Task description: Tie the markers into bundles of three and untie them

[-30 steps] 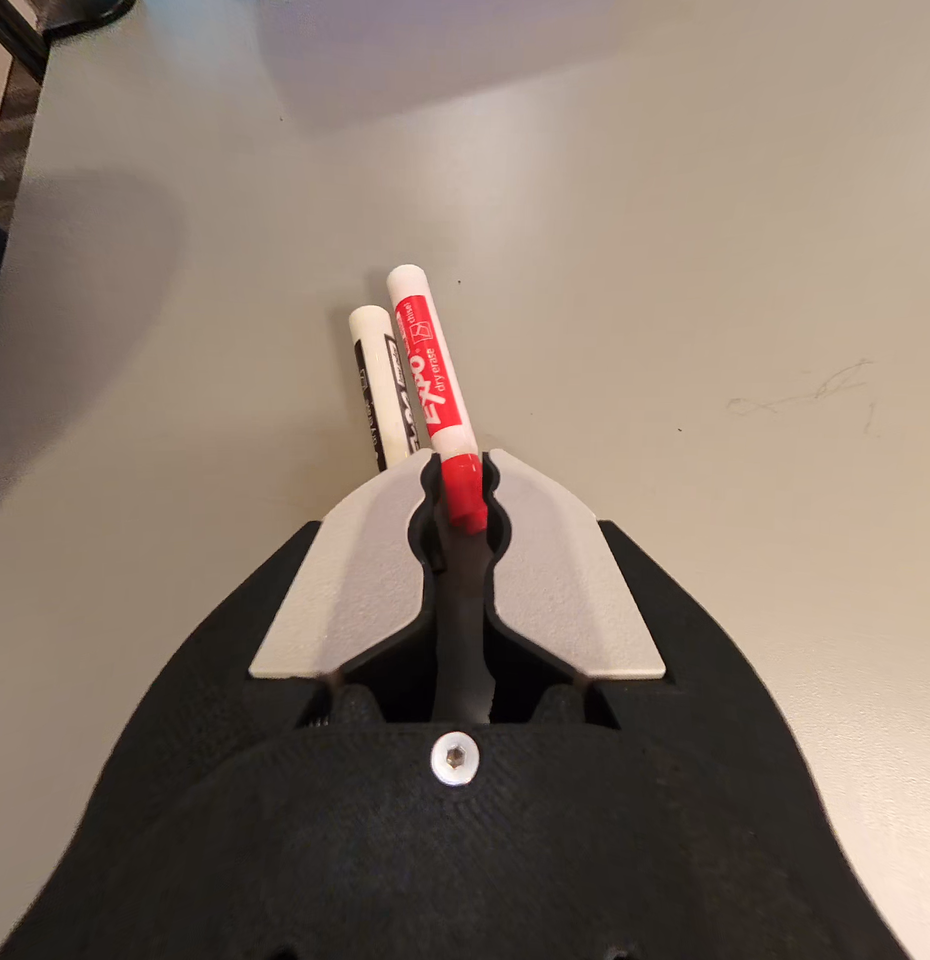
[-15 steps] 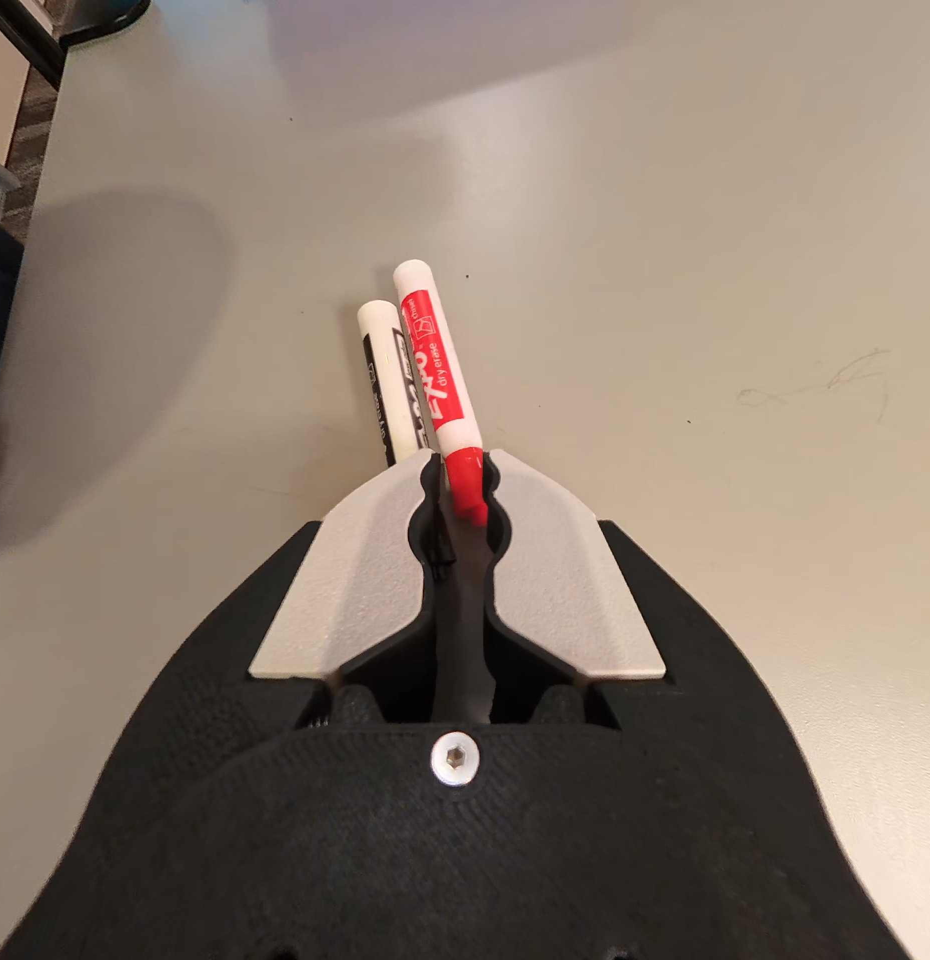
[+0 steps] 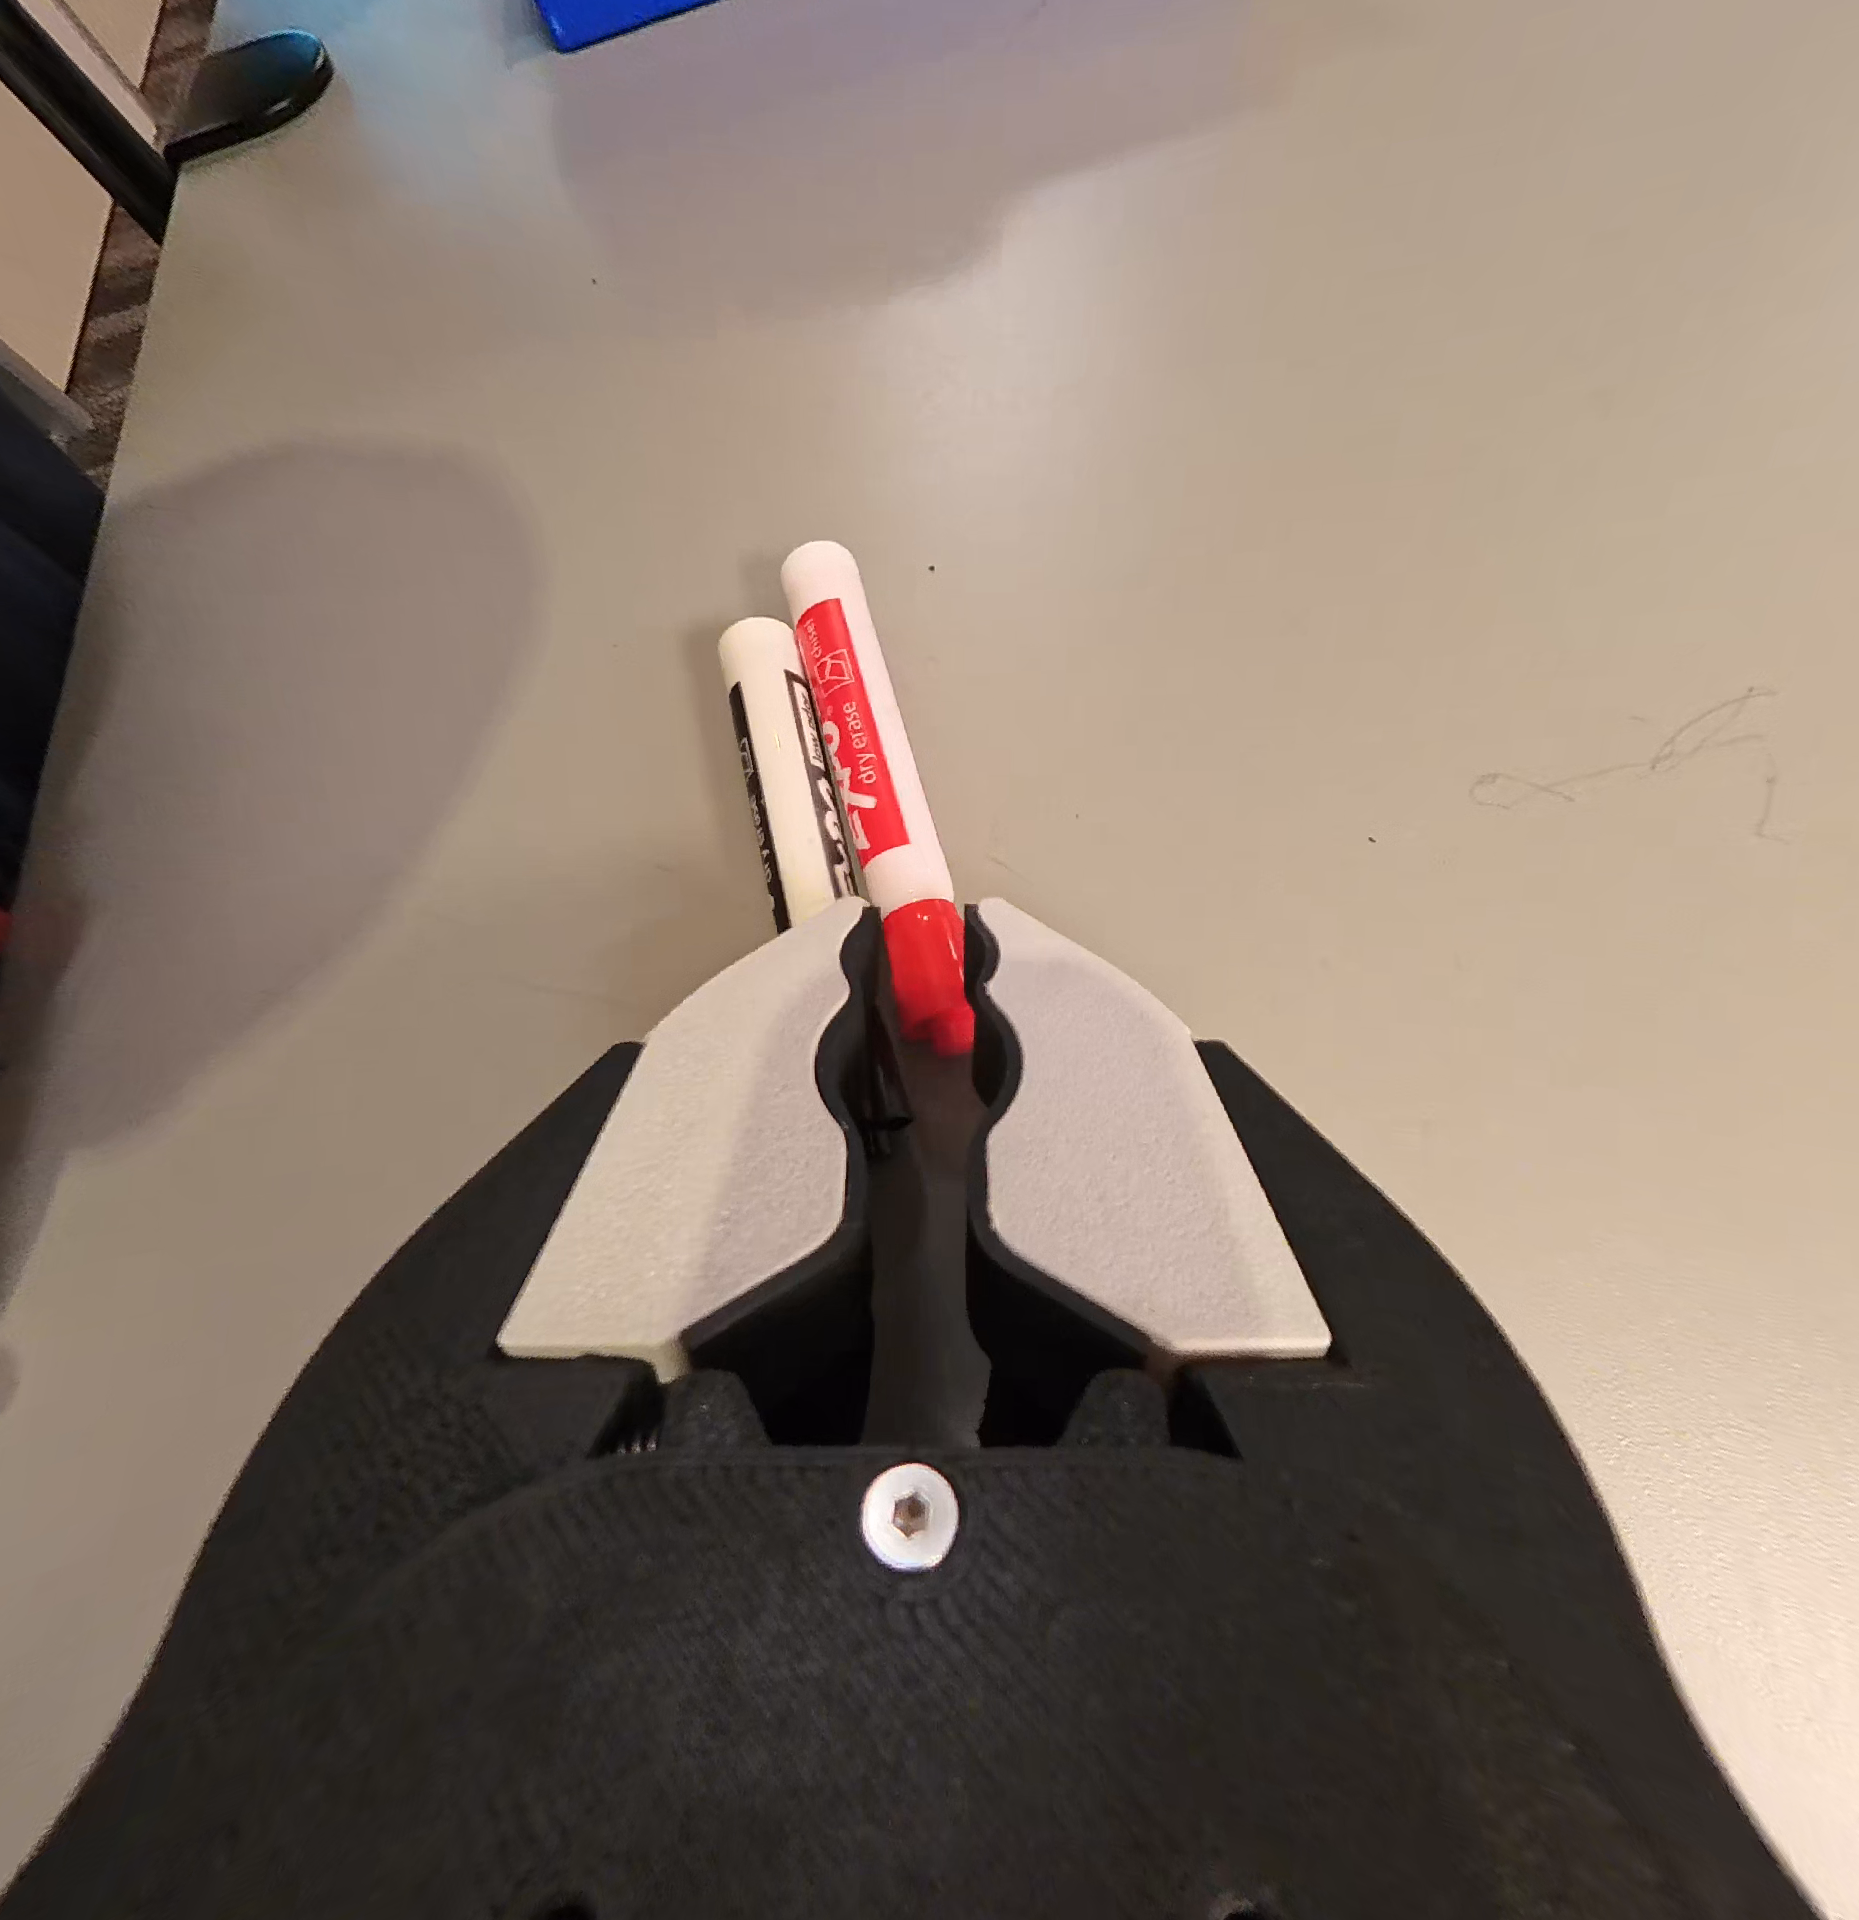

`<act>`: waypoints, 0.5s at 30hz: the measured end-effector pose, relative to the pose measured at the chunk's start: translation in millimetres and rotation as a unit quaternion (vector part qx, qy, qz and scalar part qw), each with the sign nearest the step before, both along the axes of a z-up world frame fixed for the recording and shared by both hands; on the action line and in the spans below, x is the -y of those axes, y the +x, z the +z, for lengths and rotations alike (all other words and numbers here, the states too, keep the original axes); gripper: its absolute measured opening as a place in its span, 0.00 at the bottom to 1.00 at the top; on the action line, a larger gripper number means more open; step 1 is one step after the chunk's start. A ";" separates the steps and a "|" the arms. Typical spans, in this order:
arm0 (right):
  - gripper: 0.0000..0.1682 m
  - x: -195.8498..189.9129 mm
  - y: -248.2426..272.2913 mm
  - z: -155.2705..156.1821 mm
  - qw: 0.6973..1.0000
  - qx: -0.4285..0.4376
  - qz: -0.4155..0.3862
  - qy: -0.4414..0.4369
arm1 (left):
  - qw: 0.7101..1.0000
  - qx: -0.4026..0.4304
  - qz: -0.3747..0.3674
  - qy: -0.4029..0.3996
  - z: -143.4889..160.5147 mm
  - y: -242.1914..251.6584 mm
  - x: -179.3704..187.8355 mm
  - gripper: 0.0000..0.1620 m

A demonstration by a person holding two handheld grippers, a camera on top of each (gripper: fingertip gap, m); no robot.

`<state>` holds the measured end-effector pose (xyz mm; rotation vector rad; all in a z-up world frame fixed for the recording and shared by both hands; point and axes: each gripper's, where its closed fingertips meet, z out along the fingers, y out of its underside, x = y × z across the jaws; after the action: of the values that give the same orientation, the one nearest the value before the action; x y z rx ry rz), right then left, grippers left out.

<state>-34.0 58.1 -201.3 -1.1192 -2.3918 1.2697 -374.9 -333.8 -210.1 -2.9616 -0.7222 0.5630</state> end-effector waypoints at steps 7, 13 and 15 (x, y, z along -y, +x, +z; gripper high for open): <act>0.09 0.2 0.2 -0.2 1.000 0.000 0.001 0.000 | 0.994 -0.075 -0.005 0.085 83.5 15.9 -19.6 0.01; 0.09 0.9 0.4 -2.0 1.000 -0.003 0.002 0.012 | 0.950 -0.139 -0.145 0.239 206.6 87.1 -114.3 0.01; 0.09 0.8 -0.2 -2.9 1.000 -0.005 -0.001 0.018 | 0.926 -0.116 -0.220 0.285 220.4 123.9 -167.5 0.01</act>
<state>-34.2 57.2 -204.1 -1.1019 -2.3953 1.2234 -251.1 -166.3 10.3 -2.3443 -0.1418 0.5373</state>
